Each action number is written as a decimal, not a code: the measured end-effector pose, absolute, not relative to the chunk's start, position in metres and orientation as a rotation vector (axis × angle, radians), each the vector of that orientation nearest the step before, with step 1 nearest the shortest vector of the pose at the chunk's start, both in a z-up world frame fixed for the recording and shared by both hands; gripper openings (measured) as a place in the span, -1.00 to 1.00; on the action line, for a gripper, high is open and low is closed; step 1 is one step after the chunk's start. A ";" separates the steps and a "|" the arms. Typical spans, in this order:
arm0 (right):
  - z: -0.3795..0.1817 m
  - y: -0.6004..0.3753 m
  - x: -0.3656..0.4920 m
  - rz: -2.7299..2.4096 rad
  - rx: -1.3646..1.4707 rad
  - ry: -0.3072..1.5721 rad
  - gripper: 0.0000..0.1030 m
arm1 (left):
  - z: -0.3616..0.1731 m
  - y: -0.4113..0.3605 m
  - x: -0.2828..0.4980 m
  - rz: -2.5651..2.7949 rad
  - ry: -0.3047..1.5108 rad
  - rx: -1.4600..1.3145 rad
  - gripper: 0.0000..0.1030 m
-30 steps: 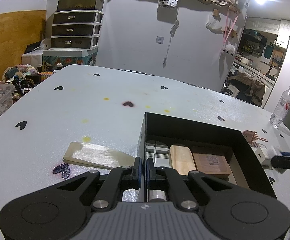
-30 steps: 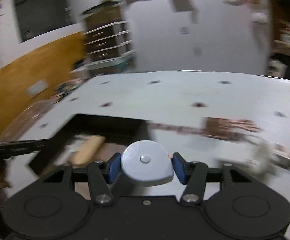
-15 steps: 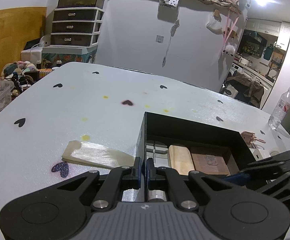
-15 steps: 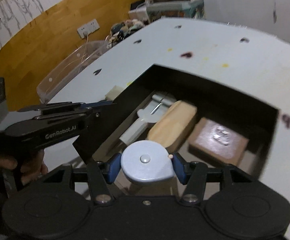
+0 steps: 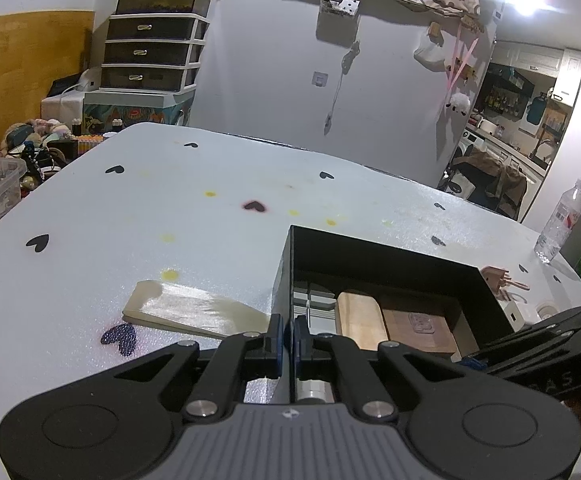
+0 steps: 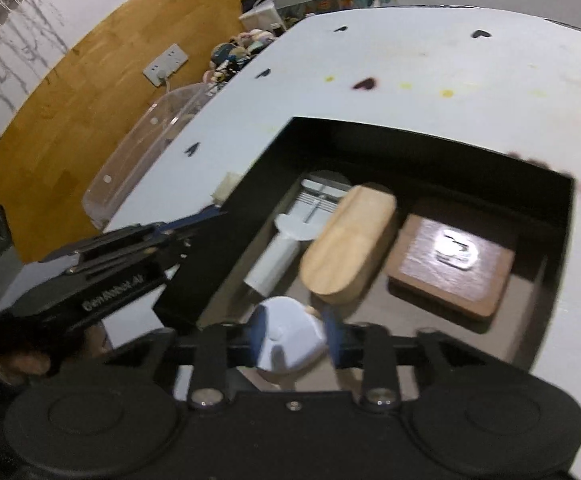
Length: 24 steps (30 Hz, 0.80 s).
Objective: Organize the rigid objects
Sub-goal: 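Carry the tape measure into the black box and open the right tool, then move the right tool to the white cube charger and grasp it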
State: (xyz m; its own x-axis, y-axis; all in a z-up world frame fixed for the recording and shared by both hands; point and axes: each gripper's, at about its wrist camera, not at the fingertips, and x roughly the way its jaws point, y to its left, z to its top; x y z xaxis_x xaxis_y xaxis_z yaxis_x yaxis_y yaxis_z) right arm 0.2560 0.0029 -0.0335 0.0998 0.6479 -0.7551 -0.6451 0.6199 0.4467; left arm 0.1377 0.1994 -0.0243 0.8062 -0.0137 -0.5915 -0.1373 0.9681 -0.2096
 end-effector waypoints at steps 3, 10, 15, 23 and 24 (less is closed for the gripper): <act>-0.036 0.004 0.256 0.894 -0.094 1.094 -0.64 | -0.024 0.199 0.138 0.068 0.632 -0.247 -0.91; -0.049 0.016 0.255 0.915 -0.157 1.145 -0.69 | -0.024 0.199 0.138 0.068 0.632 -0.246 -0.91; -0.051 0.025 0.251 0.981 -0.122 1.181 -0.79 | -0.024 0.199 0.138 0.066 0.634 -0.243 -0.91; -0.053 0.023 0.248 1.007 -0.066 1.209 -0.77 | -0.024 0.199 0.138 0.067 0.634 -0.243 -0.92; -0.052 0.020 0.248 1.007 -0.061 1.202 -0.73 | -0.024 0.200 0.139 0.068 0.634 -0.244 -0.92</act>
